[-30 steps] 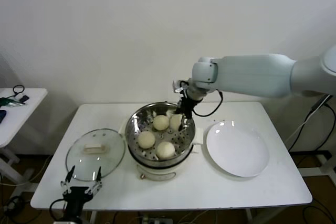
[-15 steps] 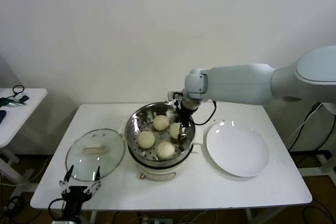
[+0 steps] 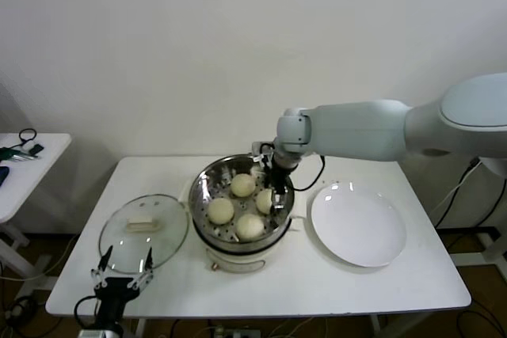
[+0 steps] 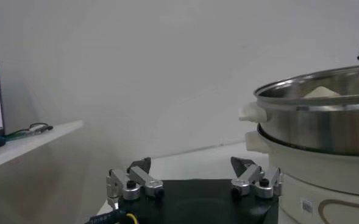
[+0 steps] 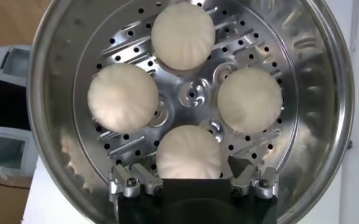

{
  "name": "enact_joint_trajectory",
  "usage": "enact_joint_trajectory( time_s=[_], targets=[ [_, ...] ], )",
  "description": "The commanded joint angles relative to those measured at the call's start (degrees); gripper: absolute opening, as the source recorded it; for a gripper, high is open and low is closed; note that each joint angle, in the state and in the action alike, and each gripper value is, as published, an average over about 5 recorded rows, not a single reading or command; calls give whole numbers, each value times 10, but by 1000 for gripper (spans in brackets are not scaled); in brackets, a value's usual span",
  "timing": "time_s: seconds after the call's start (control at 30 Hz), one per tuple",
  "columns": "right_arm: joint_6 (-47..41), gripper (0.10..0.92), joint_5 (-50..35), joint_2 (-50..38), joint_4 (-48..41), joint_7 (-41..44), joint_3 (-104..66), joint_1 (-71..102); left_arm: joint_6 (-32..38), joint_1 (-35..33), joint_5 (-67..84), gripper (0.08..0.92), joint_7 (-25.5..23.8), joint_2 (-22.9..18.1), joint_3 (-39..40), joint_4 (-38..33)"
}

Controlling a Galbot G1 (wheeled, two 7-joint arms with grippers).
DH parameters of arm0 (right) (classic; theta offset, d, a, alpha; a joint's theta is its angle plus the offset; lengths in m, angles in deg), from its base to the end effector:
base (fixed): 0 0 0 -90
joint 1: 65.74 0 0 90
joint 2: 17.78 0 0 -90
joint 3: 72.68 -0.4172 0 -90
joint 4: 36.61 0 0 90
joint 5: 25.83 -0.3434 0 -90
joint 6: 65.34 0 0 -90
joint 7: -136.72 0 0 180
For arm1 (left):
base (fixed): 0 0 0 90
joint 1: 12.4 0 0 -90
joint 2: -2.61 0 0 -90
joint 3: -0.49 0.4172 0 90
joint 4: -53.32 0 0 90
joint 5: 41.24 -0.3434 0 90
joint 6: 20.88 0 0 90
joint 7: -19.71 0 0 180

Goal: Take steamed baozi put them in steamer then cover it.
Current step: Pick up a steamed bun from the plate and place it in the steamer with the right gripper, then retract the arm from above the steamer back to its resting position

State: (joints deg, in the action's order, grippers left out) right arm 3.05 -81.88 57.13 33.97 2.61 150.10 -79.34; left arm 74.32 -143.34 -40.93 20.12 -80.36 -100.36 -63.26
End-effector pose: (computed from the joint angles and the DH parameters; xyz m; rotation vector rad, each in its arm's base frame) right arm 0.6105 0.0912 -0.0786 1.4298 -1.3292 1.2942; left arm 0.0611 0.0896 -0.3899 0.1315 -2.9765 -0.3085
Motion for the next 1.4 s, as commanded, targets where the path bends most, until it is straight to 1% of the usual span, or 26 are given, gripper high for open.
enact_joint_trajectory(
  time_s=[0.03, 0.13, 0.23, 0.3, 0.47, 0.7, 0.83, 1.03, 1.2, 1.4],
  targets=[
    [6, 823, 2, -29, 7, 16, -19, -19, -2, 0, -1, 823, 1, -1, 0, -1],
    [16, 823, 2, -54, 15, 18, -31, -32, -3, 0, -2, 823, 1, -1, -1, -3],
    [35, 823, 6, -90, 26, 1, -52, -40, -3, 1, -3, 823, 2, -1, -2, -3],
    [53, 823, 16, -119, 40, -30, -67, -42, -3, 3, -6, 823, 3, -1, -4, -3],
    [129, 823, 36, -196, 84, -153, -93, -39, -2, 10, -14, 823, 7, -5, -8, 1],
    [159, 823, 74, -301, 153, -262, -185, 37, -6, 29, -37, 823, 5, -10, -17, 0],
    [179, 823, 107, -360, 173, -304, -270, 130, -9, 29, -43, 823, 3, -11, -19, -4],
    [197, 823, 123, -430, 203, -359, -442, 324, -11, 28, -70, 823, 2, -17, -18, -10],
    [194, 823, 138, -454, 231, -401, -642, 526, -22, 33, -99, 823, 3, -24, -14, -21],
    [208, 823, 182, -446, 248, -419, -871, 750, -33, 36, -157, 823, 6, -19, -21, -28]
  ],
)
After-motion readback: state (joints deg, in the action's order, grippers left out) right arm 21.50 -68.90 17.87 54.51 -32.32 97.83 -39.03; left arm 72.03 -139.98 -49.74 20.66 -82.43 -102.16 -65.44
